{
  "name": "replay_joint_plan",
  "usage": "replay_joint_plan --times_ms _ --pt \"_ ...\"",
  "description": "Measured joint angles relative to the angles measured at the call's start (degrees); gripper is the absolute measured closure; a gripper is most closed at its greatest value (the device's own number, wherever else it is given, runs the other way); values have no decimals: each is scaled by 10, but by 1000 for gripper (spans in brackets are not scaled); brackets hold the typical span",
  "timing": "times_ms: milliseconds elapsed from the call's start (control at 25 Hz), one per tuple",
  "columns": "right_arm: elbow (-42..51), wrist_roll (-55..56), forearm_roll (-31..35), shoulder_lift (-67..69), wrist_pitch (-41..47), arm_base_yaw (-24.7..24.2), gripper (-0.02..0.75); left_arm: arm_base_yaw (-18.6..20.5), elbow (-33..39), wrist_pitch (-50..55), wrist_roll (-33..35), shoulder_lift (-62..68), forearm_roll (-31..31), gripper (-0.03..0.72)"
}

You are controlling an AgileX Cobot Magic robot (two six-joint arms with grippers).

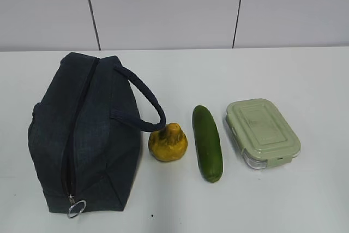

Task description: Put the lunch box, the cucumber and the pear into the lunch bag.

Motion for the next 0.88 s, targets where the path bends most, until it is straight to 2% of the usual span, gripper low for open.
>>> replay_joint_plan --times_ms 880 --pt "0 0 -4 0 0 0 487 0 0 0 0 0 0 450"
